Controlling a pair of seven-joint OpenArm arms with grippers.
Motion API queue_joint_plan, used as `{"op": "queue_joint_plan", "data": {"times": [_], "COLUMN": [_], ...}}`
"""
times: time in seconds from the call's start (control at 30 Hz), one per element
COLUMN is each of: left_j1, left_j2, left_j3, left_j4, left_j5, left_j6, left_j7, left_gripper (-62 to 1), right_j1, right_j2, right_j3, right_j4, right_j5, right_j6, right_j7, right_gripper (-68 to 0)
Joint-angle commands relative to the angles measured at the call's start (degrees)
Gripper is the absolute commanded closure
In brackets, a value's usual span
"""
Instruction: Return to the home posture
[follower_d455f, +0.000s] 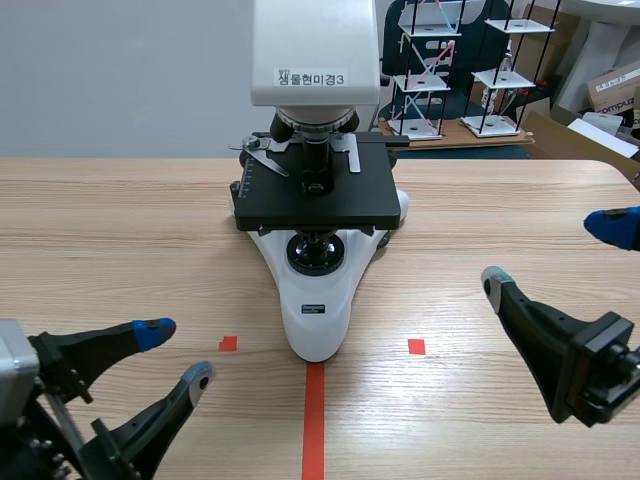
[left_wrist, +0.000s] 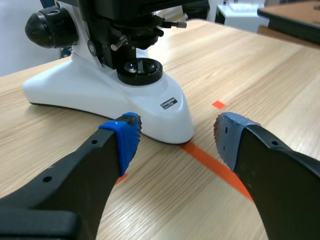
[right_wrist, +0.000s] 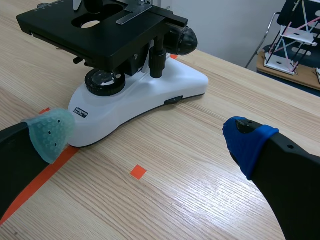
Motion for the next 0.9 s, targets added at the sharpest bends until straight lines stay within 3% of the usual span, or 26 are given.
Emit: {"op": "queue_joint_plan", "data": {"times": [0.0, 0.1, 0.23, 0.47, 0.57, 0.87], "left_j1": [1.1, 4.2, 8.2, 14.4, 16.4, 17.0], "left_j2": [-1.2, -4.2, -8.7, -14.2, -14.4, -14.4], "left_j3": [-1.2, -3.9, -6.9, -13.0, -15.8, -17.4], "left_j4": [2.7, 8.1, 14.6, 22.2, 24.0, 25.2], "left_j5": [-0.6, -2.3, -7.3, -13.9, -14.0, -14.0], "left_j6": [0.0, 0.0, 0.0, 0.2, 0.5, 0.7], "left_j7": [1.2, 5.3, 9.9, 14.1, 14.1, 16.3], "left_gripper": [-35.1, -40.6, -49.2, -57.7, -62.2, -62.3], "right_j1": [0.5, 0.5, 0.5, 0.5, 0.5, 0.5], "right_j2": [0.4, 0.4, 0.4, 0.4, 0.4, 0.4], "right_j3": [0.2, 0.2, 0.2, 0.2, 0.2, 0.2], "right_j4": [0.5, 0.5, 0.5, 0.5, 0.5, 0.5], "right_j5": [0.2, 0.2, 0.2, 0.2, 0.2, 0.2], "right_j6": [-0.2, -0.2, -0.2, -0.2, -0.2, -0.2], "right_j7": [0.7, 0.7, 0.7, 0.7, 0.7, 0.7], "right_gripper": [-67.9, -67.9, -67.9, -67.9, -67.9, -67.9]}}
